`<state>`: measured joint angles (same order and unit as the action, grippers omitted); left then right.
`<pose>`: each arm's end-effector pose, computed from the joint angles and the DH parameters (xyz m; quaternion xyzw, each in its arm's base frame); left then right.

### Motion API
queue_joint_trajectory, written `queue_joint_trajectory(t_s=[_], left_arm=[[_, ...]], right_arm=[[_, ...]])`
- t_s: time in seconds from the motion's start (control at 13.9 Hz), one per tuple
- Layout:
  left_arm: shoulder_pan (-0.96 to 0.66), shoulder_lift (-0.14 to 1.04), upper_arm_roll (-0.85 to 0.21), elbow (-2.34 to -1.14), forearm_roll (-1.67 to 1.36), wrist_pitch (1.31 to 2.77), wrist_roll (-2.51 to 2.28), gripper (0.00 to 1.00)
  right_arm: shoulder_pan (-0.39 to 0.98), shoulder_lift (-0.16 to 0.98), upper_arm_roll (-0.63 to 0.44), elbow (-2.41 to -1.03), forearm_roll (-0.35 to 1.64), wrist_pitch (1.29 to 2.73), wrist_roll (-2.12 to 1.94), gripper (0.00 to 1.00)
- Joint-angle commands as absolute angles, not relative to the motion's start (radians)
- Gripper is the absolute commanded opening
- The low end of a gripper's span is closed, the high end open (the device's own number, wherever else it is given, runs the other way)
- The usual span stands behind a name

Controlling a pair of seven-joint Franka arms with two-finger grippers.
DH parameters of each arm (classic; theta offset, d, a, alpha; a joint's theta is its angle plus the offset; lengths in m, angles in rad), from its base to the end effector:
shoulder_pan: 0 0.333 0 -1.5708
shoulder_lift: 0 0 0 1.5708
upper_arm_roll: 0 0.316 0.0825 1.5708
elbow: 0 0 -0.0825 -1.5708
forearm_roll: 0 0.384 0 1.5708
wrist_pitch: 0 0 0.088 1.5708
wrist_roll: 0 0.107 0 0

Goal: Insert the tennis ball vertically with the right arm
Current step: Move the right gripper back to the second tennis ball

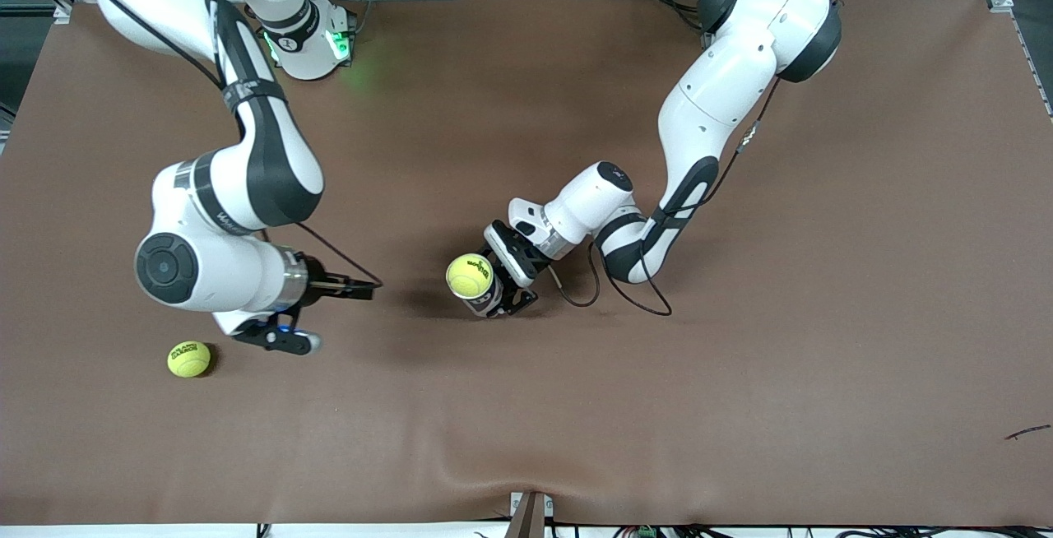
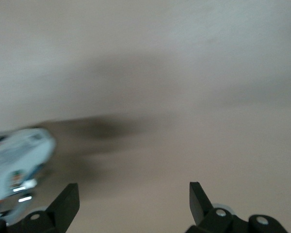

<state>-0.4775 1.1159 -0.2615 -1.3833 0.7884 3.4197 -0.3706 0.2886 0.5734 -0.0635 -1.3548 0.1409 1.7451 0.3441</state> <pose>0.5354 -0.5125 0.1591 0.7856 -0.4164 0.3934 0.2340 0.6742 0.1761 0.3764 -0.9918 0.0741 0.1012 0.0229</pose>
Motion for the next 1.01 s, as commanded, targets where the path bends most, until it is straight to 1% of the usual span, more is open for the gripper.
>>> queue_joint_trajectory(t_s=[0.0,0.36,0.5,0.72,0.93], left_arm=[[-0.474,1.117,-0.259,-1.376,0.813,3.444,-0.379,0.77],[-0.476,1.117,-0.258,-1.376,0.813,3.444,-0.379,0.79],[-0.476,1.118,-0.259,-1.374,0.811,3.444,-0.379,0.80],[-0.476,1.117,-0.259,-1.373,0.811,3.444,-0.379,0.80],[-0.476,1.117,-0.258,-1.373,0.811,3.444,-0.379,0.80]], right_arm=[[0.217,0.586,-0.048,-1.362,0.040,1.744,0.189,1.00],[0.048,0.652,-0.048,-1.353,0.003,1.759,-0.205,1.00],[0.006,0.658,-0.048,-1.356,-0.040,1.836,-0.354,1.00],[-0.064,0.705,-0.048,-1.353,-0.060,1.853,-0.548,1.00],[-0.100,0.751,-0.046,-1.351,-0.049,1.986,-0.797,1.00]])
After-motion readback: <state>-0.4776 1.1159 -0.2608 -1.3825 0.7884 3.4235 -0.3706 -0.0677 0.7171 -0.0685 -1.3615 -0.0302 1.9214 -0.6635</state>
